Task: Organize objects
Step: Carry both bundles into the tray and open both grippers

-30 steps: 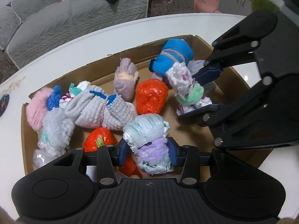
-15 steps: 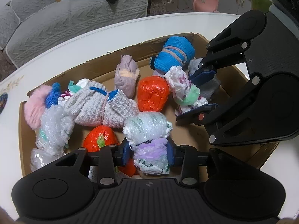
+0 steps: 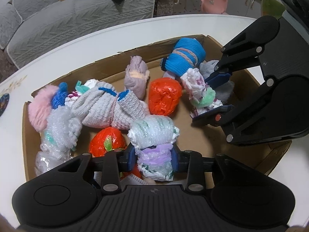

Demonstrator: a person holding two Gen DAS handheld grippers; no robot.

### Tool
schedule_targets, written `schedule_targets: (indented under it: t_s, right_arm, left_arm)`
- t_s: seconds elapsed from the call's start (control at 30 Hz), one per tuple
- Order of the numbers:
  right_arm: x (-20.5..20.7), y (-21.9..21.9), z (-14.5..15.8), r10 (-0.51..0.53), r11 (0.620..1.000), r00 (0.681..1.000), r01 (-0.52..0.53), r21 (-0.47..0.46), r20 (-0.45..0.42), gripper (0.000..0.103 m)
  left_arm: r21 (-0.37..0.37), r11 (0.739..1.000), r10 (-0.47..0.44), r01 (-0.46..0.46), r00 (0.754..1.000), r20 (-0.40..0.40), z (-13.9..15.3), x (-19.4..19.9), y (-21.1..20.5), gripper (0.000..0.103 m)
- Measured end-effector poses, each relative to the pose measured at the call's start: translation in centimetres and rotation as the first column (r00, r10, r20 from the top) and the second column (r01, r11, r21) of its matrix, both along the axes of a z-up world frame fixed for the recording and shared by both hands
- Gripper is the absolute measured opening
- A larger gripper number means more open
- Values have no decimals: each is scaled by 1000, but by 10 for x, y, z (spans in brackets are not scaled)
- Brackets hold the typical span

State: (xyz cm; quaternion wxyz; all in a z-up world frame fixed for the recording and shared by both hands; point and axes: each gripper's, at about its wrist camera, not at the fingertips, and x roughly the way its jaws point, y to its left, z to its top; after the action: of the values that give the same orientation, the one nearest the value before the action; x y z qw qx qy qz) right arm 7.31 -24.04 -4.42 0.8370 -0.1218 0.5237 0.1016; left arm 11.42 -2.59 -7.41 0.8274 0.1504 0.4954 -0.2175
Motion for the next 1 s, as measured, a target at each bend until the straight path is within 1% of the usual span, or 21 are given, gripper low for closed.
schedule_targets:
  t_s: [0.17,0.33,0.4,0.63,0.73,0.83,0.93,1.0]
  right_arm:
    - [5,4,-1,-4,1000,1000,4,-22,-11,36]
    - [8,6,-3,-8,999,1000,8,-41,-15,39]
    - [7,6,-3,-8,999,1000,7,-39,-14,39]
    - [7,6,-1,-13,1000,1000,13,-29,-2,38]
    - [8,9,-5,-13,999,1000,12,-38,-9,38]
    - [8,10,-5,-16,999,1000,15,-46,-10,40]
    - [6,10,-2,-22,998,1000,22,-58,-7,42]
    - [3,11,3,-21,998,1000,21,-58,2,46]
  left_arm:
    - [-5,1000,6,-6,1000,-4,0,2,0,42]
    - [0,1000,0,0,1000,-1,0,1,0,42]
    - [-4,1000,3,-3,1000,-2,5,-1,2,41]
    - [-5,1000,6,-6,1000,-2,0,1,-1,41]
    - [-13,1000,11,-11,1000,-6,-1,2,-1,43]
    - [-8,1000,6,-6,1000,-2,-1,0,-2,42]
    - [-5,1000,-1,1,1000,2,1,-3,-3,46]
    - [-10,1000,-3,3,1000,4,2,-6,-3,50]
